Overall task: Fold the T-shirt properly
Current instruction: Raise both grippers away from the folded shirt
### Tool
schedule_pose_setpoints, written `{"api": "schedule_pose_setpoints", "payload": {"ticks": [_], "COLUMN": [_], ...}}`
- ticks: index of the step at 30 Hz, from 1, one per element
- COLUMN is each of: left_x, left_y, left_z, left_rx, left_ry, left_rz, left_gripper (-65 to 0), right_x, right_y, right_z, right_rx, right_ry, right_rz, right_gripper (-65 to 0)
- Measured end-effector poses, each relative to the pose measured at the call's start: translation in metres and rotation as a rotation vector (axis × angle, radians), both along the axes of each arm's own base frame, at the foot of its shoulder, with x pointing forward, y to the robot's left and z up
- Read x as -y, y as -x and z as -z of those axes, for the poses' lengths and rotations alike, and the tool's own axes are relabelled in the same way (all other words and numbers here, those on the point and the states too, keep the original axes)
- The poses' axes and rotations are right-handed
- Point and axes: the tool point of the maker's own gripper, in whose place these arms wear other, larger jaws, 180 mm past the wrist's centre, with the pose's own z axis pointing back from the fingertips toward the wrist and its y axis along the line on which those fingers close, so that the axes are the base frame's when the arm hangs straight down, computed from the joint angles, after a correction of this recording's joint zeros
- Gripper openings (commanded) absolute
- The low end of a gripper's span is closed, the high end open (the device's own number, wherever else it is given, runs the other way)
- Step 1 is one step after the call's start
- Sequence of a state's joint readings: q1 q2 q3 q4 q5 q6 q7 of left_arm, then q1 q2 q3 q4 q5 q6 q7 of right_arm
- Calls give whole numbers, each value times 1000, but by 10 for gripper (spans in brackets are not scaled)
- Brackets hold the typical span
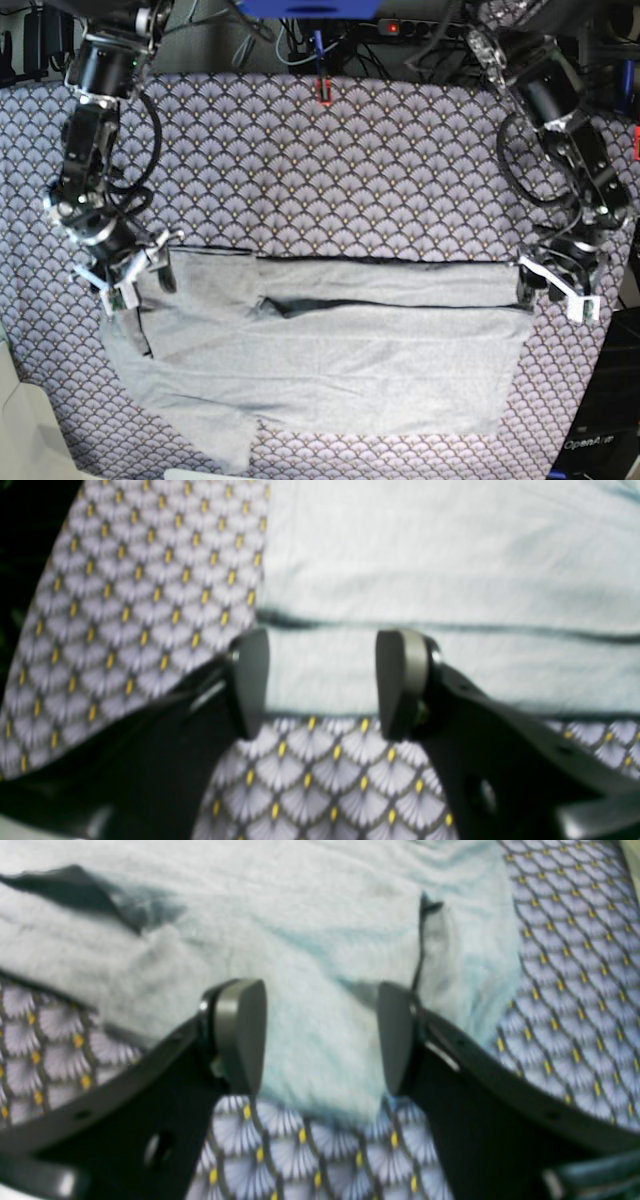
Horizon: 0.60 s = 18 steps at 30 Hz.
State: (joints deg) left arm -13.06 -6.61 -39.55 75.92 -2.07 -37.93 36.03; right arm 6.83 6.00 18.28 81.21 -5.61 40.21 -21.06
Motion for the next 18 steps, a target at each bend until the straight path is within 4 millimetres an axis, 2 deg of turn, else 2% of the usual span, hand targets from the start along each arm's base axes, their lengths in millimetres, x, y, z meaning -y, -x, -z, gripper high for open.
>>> {"api": "schedule_pose_setpoints", "payload": {"ticks": [3,5,10,13,18], "left_x": [10,14,5,8,7], "left_y": [2,8,26,23,30], "left_z": [3,9,26,24,25], "left_rx": [4,-8,-61,-53,-60], "left_ry": [16,21,10,15,7], "left_rz": [13,29,0,12,11], "left_gripper": [-313,-313,-313,-313,-313], "right_x": [-2,4,12,18,29], "right_y": [15,20,22,29,23], "right_z": [12,15,20,35,38], "right_rx": [-31,-38,-41,-97,-96], "right_ry": [-26,-35,-43,-30,-50], "right_rz": [29,56,72,71,101], "right_gripper": [-285,-285,-285,-285,-285]}}
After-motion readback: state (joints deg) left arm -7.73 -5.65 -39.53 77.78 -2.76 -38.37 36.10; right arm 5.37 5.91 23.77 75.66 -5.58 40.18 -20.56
